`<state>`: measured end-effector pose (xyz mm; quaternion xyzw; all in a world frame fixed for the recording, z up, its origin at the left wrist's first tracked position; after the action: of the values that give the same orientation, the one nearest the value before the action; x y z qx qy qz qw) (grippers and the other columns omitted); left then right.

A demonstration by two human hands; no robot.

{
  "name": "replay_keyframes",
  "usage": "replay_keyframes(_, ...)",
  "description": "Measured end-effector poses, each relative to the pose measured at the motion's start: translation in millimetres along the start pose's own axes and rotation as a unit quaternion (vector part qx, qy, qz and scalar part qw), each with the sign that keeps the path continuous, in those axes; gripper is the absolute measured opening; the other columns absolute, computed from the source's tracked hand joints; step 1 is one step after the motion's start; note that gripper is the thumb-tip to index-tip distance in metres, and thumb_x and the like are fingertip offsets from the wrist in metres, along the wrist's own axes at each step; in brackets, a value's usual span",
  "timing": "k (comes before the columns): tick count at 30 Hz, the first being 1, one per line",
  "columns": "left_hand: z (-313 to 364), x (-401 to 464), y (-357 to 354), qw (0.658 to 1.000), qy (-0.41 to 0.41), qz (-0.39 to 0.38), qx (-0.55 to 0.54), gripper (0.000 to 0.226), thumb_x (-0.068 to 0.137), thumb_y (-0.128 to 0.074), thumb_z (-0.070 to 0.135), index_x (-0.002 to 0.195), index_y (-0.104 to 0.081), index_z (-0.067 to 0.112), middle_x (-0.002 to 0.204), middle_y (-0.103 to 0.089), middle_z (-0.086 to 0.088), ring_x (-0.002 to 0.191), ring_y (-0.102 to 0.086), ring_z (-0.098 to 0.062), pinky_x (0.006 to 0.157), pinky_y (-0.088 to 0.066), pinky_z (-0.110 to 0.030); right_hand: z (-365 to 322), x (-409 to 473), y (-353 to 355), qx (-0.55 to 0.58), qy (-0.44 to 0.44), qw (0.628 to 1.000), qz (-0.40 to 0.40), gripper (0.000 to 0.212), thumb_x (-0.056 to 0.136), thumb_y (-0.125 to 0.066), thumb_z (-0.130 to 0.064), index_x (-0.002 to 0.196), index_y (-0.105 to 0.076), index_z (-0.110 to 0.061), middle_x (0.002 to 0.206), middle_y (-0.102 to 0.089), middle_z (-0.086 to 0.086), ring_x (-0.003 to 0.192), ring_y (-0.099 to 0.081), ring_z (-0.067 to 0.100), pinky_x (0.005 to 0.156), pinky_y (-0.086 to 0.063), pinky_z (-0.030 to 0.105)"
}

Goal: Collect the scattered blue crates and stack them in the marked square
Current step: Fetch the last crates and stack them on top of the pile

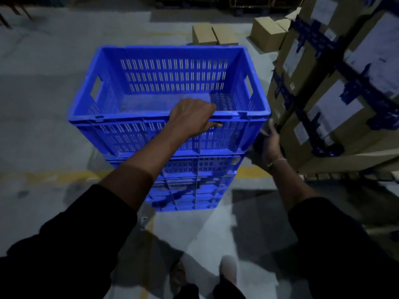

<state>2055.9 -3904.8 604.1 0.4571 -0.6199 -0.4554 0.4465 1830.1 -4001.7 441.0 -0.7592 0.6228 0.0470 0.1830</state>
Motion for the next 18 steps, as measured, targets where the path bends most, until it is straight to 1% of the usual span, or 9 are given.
replay_keyframes(2, 3, 1, -2, 1.000, 0.000, 0.003, 0.003, 0.052, 0.090, -0.050, 0.070, 0.086, -0.044, 0.019, 0.062, -0.033, 0.000, 0.060, -0.041, -0.028, 0.054, -0.033, -0.035, 3, 6, 16, 0.093, -0.052, 0.993, 0.041, 0.069, 0.065, -0.066, -0.081, 0.098, -0.075, -0.021, 0.099, -0.071, 0.003, 0.103, -0.064, 0.026, 0.098, -0.046, 0.045)
replay_keyframes(3, 3, 0, -2, 1.000, 0.000, 0.005, 0.005, 0.052, 0.090, -0.050, 0.070, 0.086, -0.044, 0.018, 0.061, -0.033, 0.000, 0.059, -0.041, -0.027, 0.054, -0.033, -0.035, -1, 0, 16, 0.104, -0.034, 0.991, 0.080, 0.062, 0.073, -0.061, -0.078, 0.096, -0.072, -0.022, 0.091, -0.072, 0.000, 0.096, -0.066, 0.020, 0.091, -0.049, 0.040)
replay_keyframes(4, 1, 0, -2, 1.000, 0.000, 0.004, 0.006, 0.053, 0.090, -0.050, 0.070, 0.085, -0.044, 0.018, 0.061, -0.033, 0.001, 0.059, -0.041, -0.027, 0.054, -0.033, -0.034, 2, -5, 3, 0.110, -0.020, 0.990, 0.085, 0.055, 0.084, -0.053, -0.073, 0.097, -0.070, -0.023, 0.091, -0.074, -0.002, 0.092, -0.069, 0.016, 0.084, -0.052, 0.039)
replay_keyframes(6, -3, -2, -2, 1.000, -0.001, 0.005, 0.000, 0.054, 0.089, -0.050, 0.072, 0.084, -0.046, 0.018, 0.059, -0.032, 0.002, 0.057, -0.042, -0.026, 0.052, -0.029, -0.033, 9, -24, -37, 0.058, -0.017, 0.998, 0.026, 0.049, 0.095, -0.039, -0.064, 0.110, -0.069, -0.028, 0.112, -0.073, -0.002, 0.103, -0.069, 0.020, 0.082, -0.057, 0.039)
replay_keyframes(9, -3, -3, 1, 1.000, -0.003, 0.007, -0.001, 0.054, 0.088, -0.051, 0.072, 0.083, -0.046, 0.019, 0.059, -0.034, 0.002, 0.058, -0.043, -0.026, 0.053, -0.030, -0.032, 12, -35, -49, 0.008, -0.057, 0.998, -0.022, 0.057, 0.092, -0.044, -0.065, 0.129, -0.064, -0.027, 0.130, -0.065, 0.004, 0.120, -0.061, 0.030, 0.095, -0.052, 0.048)
replay_keyframes(12, 1, -3, 2, 1.000, -0.004, 0.006, 0.001, 0.054, 0.089, -0.052, 0.071, 0.083, -0.046, 0.018, 0.060, -0.034, 0.001, 0.058, -0.044, -0.026, 0.054, -0.034, -0.034, -14, -34, -37, 0.007, -0.061, 0.997, -0.051, 0.066, 0.091, -0.042, -0.070, 0.131, -0.063, -0.022, 0.138, -0.058, 0.014, 0.125, -0.056, 0.036, 0.101, -0.048, 0.054)
replay_keyframes(14, 2, -4, 3, 1.000, -0.002, 0.005, 0.000, 0.053, 0.089, -0.053, 0.070, 0.083, -0.043, 0.018, 0.060, -0.034, 0.001, 0.057, -0.043, -0.027, 0.054, -0.035, -0.034, -48, -32, -37, 0.022, 0.006, 0.998, -0.052, 0.059, 0.096, -0.037, -0.066, 0.129, -0.064, -0.025, 0.144, -0.054, 0.010, 0.129, -0.054, 0.031, 0.105, -0.046, 0.052)
replay_keyframes(16, 1, -6, 4, 1.000, 0.001, -0.001, 0.003, 0.052, 0.089, -0.053, 0.070, 0.083, -0.043, 0.019, 0.060, -0.033, 0.001, 0.057, -0.042, -0.027, 0.053, -0.036, -0.034, -83, -25, -42, -0.010, 0.061, 0.998, -0.020, 0.069, 0.090, -0.042, -0.073, 0.144, -0.048, -0.029, 0.157, -0.037, 0.001, 0.143, -0.037, 0.024, 0.115, -0.033, 0.053)
replay_keyframes(18, 3, -6, 5, 1.000, 0.005, -0.007, 0.007, 0.052, 0.089, -0.053, 0.070, 0.084, -0.046, 0.019, 0.060, -0.034, 0.001, 0.056, -0.042, -0.027, 0.052, -0.036, -0.034, -125, -29, -59, -0.132, 0.145, 0.980, 0.023, 0.083, 0.085, -0.040, -0.080, 0.151, -0.035, -0.029, 0.161, -0.028, -0.003, 0.149, -0.025, 0.019, 0.121, -0.020, 0.051)
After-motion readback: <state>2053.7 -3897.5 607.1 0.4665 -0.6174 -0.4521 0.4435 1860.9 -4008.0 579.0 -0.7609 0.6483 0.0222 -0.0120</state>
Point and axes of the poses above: each hand's wrist, its own x-axis towards the middle knuckle, its own y-axis out of the back of the hand, z = x × y, the point moved 6 cm from there along x, towards the middle knuckle
